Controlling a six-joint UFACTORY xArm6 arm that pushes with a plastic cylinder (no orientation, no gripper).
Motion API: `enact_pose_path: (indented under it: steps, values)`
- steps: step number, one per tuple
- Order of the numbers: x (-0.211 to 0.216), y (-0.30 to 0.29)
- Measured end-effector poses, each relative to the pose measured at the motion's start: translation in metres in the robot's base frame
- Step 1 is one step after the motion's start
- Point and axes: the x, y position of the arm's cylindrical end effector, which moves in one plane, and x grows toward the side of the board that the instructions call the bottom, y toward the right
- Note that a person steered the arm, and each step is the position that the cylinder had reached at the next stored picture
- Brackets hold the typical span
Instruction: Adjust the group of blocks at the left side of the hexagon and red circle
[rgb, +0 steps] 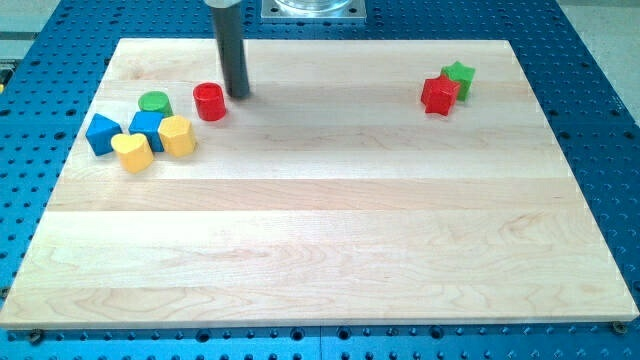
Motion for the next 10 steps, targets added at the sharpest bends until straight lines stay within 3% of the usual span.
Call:
enact_pose_path:
  steps: [2, 3, 4, 5, 7, 8, 9, 10]
  values:
    - [0.057, -0.033]
    - [0.059, -0.026]
    - [0.021, 0.008]
    - [-0.008, -0.055]
    - [0.057, -0.075]
    - [0.034, -0.069]
    - [0.012, -0.129]
    - [0.023, -0.179]
